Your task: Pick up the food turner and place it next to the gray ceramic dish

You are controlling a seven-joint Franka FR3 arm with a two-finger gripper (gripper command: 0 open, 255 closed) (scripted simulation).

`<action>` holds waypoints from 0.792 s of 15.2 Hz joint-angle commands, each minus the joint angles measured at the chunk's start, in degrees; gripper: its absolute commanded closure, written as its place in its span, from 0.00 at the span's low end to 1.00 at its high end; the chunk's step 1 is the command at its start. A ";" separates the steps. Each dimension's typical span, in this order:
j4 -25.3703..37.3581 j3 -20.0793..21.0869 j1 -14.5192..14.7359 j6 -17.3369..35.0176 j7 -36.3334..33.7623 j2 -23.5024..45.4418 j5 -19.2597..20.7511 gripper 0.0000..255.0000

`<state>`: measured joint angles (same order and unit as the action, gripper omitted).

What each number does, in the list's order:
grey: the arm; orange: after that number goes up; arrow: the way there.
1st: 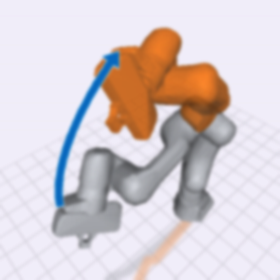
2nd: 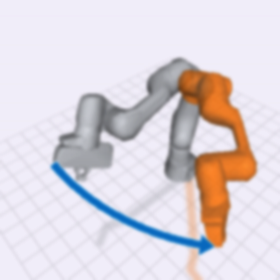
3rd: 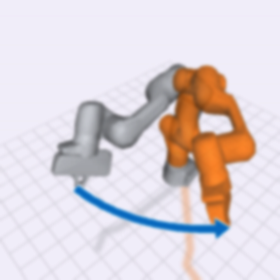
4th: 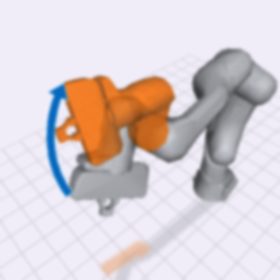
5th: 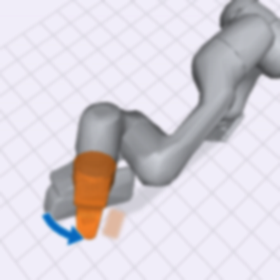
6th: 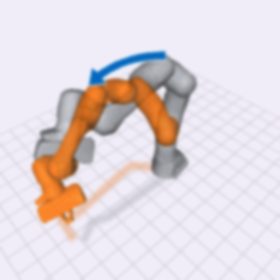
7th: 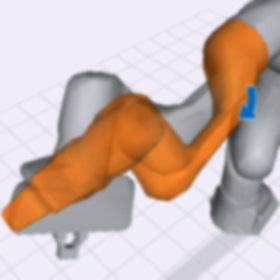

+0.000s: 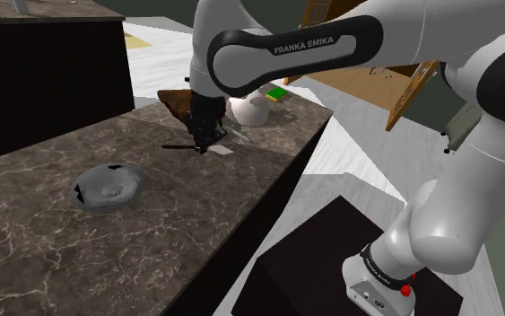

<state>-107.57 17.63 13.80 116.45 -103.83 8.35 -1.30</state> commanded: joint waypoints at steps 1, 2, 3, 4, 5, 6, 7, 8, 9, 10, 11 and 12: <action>3.27 1.49 2.45 -0.77 -4.39 2.44 1.19 1.00; 2.77 1.44 2.50 -0.06 -4.41 2.66 1.25 1.00; 2.27 1.41 2.53 0.65 -4.43 2.89 1.33 1.00; 1.80 1.39 2.55 1.36 -4.45 3.13 1.41 1.00; 1.33 1.37 2.57 2.06 -4.48 3.39 1.50 1.00; 0.88 1.35 2.60 2.77 -4.51 3.65 1.59 1.00; 0.45 1.32 2.62 3.47 -4.54 3.93 1.69 1.00; 0.02 1.30 2.65 4.16 -4.58 4.21 1.79 1.00; -0.39 1.27 2.68 4.86 -4.62 4.51 1.90 1.00; -0.79 1.24 2.71 5.55 -4.66 4.82 2.01 1.00; -1.17 1.21 2.74 6.24 -4.71 5.14 2.13 1.00; -1.54 1.17 2.78 6.93 -4.76 5.47 2.25 1.00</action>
<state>-108.92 18.84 16.53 122.75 -108.52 13.41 0.79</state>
